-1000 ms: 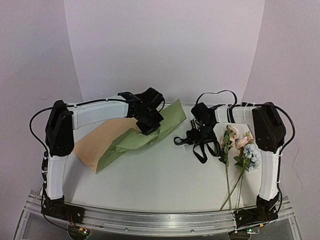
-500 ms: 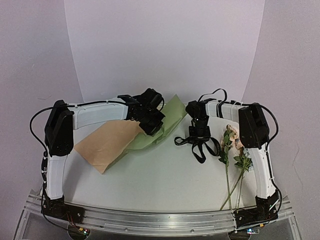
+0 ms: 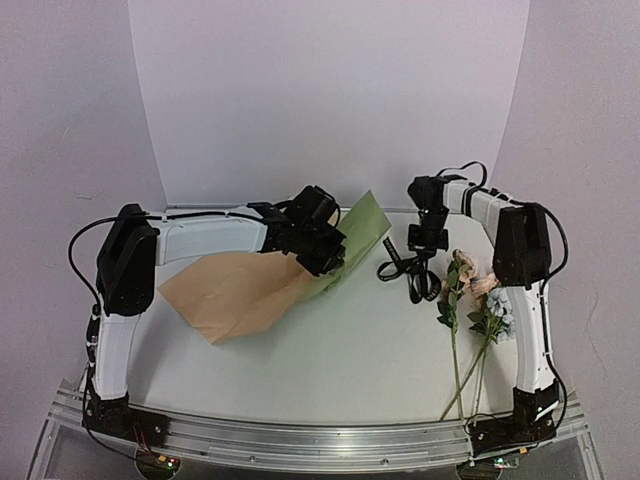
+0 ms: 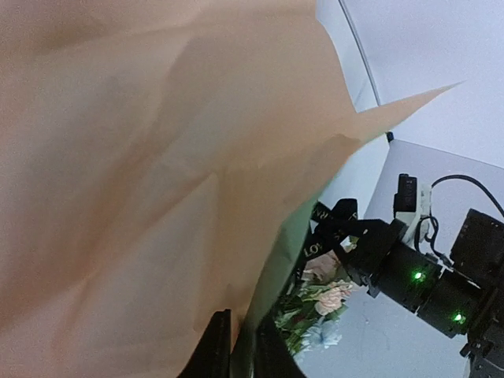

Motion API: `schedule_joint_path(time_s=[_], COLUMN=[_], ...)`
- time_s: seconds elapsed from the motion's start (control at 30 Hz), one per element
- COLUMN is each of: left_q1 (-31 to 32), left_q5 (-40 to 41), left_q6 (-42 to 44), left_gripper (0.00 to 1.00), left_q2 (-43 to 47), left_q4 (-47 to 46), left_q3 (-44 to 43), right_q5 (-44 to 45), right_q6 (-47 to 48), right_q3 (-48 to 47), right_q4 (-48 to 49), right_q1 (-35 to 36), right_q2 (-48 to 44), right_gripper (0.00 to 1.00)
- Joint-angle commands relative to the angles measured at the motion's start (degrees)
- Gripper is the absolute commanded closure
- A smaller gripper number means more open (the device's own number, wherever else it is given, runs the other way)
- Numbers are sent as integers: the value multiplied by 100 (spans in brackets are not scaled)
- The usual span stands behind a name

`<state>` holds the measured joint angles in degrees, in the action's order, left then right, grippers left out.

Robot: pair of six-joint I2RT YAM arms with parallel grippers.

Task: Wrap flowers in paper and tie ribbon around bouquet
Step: Unfold the folded wrapping paper at the center of the board.

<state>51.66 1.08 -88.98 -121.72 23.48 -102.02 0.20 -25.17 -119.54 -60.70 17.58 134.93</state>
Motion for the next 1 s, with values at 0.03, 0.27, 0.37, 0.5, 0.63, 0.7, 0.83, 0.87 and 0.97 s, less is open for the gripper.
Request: schedule_joint_path(time_s=[0.03,0.27,0.37,0.5,0.63,0.7,0.83,0.87,0.97], left_q1=[186,196,182,61,-353,-579,-851,-919,-1025], left_q5=[-460,-851,-960,-889,-1157,-1305,-1302,-1344,-1554], left_q6=[212,986,1501,2050,2080,2111,2614,2749,3017], left_gripper=[67,13,3,0,1,2,3,3,3], left_q2=[-462,-468,-309,71,386,400,489,479,310], left_q4=[-711,-1297,-1436,-1382,-1479,-1398,-1252,-1203,-1031], left_q3=[-454,-514,-524,-279,493,825,1440,1560,1717], right_q5=[213,505,633,1333,1512,1299,407,209,-144], right_q6=[116,29,45,87,-28,-11,52,33,-23], right_q3=[-765,-615,-694,-707,-548,-501,-415,-306,174], right_q4=[91,210,230,157,109,106,115,120,174], right_q1=[-695,-1000,-1060,-1173,-1441,-1504,-1494,-1486,-1378], right_q2=[-392,-459,-443,-564,-765,-809,-893,-957,-1323], right_gripper=[100,100,100,100,100,100,86,76,45])
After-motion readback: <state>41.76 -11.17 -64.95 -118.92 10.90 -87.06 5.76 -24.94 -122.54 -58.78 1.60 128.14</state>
